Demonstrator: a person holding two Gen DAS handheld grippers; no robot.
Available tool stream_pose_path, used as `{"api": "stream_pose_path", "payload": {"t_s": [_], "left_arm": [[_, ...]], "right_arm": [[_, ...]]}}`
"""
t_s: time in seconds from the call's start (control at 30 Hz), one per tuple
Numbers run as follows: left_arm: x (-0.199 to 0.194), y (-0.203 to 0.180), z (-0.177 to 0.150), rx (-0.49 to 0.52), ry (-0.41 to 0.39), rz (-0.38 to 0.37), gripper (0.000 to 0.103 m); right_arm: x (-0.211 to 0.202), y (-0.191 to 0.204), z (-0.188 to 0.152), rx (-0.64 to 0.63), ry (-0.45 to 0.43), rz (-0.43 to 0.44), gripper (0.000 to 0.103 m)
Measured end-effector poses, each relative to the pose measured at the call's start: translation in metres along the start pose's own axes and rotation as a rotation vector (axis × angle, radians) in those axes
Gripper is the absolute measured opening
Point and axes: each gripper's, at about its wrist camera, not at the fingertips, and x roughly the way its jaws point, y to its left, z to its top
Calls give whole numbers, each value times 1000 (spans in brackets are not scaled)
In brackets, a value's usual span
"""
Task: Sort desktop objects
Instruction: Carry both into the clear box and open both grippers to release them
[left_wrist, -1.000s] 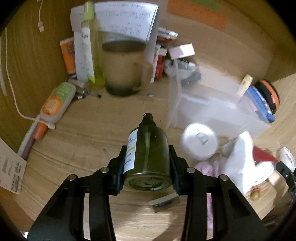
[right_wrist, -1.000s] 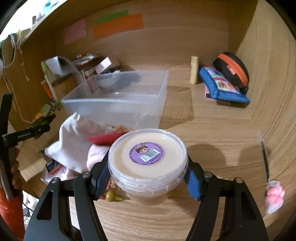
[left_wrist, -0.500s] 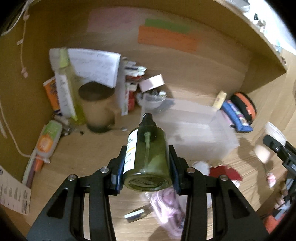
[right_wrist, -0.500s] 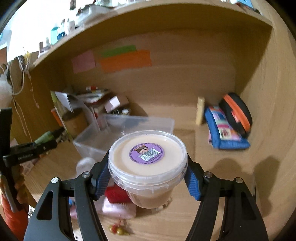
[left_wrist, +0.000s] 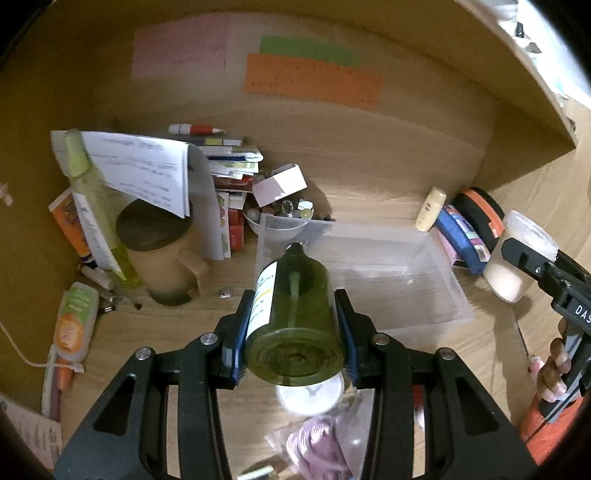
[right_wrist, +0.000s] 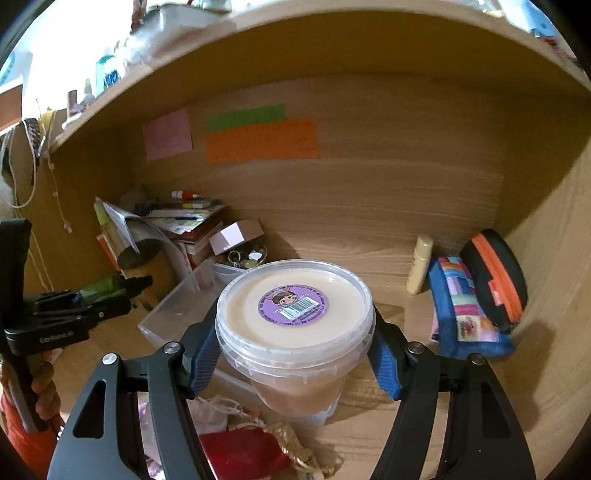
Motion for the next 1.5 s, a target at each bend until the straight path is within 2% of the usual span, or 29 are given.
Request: {"api": "stream_pose_path", "payload": {"t_s": [0.43,0.73,0.83,1.0,1.27,1.43,1.5], "left_arm": [[63,-15,15,63,109,-38,41],[89,-22,12,104,141,-46,41],[95,-23,10,108,131,-20,41],[106,-25,7,121,160,-26,41],[113,-21,5,108,169,-1,41],[116,-24,4,127,170,10,44],[115,-25,3,131,166,12,50]], "right_arm": [[82,-1,-14,27,180,51,66],[107,11,-29,-12,251,48,66],[115,10,-33,-20,273,44,66],[126,4,-37,-12,308,25,66],[133,14,-39,-69,326,-2,66],[131,13,-37,-62,320,-2,67],[131,13,-36,-64,312,-25,75]]}}
